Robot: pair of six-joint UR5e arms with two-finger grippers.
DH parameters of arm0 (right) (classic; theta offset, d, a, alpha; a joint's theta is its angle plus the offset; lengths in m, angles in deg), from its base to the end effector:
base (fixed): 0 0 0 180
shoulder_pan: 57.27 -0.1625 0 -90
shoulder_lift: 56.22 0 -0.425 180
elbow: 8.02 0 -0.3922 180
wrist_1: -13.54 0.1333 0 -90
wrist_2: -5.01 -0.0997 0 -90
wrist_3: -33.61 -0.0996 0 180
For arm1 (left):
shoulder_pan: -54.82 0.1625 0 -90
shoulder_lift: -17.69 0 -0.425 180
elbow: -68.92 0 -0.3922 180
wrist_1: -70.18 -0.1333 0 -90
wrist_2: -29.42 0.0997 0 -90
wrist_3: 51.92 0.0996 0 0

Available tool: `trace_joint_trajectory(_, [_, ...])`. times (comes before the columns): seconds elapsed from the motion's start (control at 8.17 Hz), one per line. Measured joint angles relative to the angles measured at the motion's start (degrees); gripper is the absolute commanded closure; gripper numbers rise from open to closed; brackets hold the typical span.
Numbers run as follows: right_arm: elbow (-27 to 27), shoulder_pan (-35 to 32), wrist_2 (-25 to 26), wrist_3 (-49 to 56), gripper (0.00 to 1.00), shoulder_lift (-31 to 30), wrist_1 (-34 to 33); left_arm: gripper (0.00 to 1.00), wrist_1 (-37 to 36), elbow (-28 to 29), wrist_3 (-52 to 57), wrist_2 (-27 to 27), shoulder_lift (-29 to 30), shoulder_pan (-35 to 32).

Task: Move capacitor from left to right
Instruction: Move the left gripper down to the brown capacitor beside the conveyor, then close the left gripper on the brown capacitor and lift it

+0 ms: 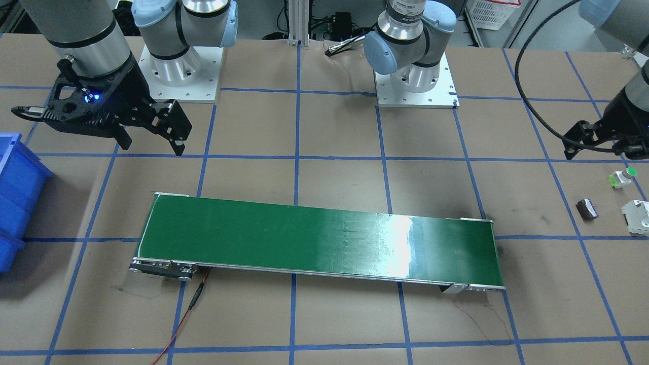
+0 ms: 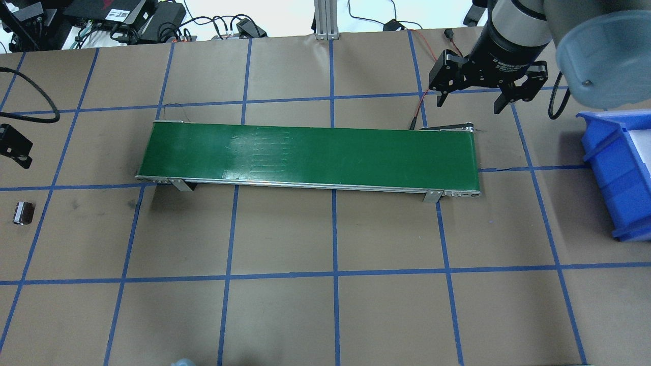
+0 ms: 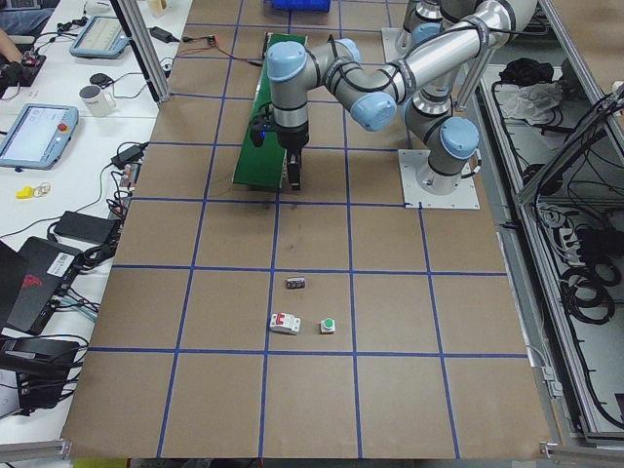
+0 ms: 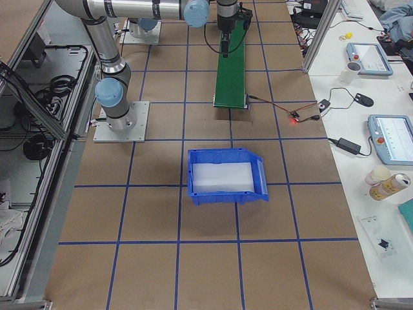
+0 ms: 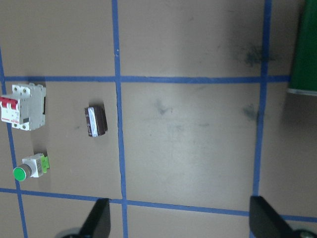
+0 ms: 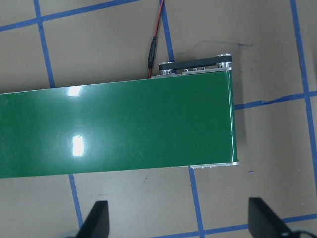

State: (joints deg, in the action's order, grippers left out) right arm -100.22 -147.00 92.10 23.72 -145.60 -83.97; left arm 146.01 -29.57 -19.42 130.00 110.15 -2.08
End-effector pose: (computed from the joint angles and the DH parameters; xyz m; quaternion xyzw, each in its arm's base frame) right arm 0.1360 -0.5045 0.4772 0.0874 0.9950 -0.0386 0.0287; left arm 0.1813 -0.4887 0.4205 -0.0078 0.9953 0.0264 0.0926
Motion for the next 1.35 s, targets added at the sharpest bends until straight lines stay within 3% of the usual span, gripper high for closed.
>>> trace_joint_trajectory(0.49, [0.0,0.0,0.2,0.0,0.0,-0.1,-0.2,0.0,-12.7,0.0,16.0,-4.1,12.6,13.1])
trace_joint_trajectory(0.73, [0.0,0.0,0.1,0.0,0.0,-0.1,-0.3,0.0,-17.2,0.1,19.0,-4.3,18.4,15.6])
trace_joint_trajectory(1.1, [0.0,0.0,0.0,0.0,0.0,-0.1,-0.2,0.0,-18.1,0.0,19.0,-4.2,23.1,17.0])
trace_joint_trajectory(1.22, [0.0,0.0,0.0,0.0,0.0,-0.1,-0.2,0.06,-18.2,0.0,18.0,-4.2,24.4,17.0])
trace_joint_trajectory(1.35, [0.0,0.0,0.0,0.0,0.0,-0.1,-0.2,0.06,-18.2,0.0,17.0,-4.3,25.6,17.1])
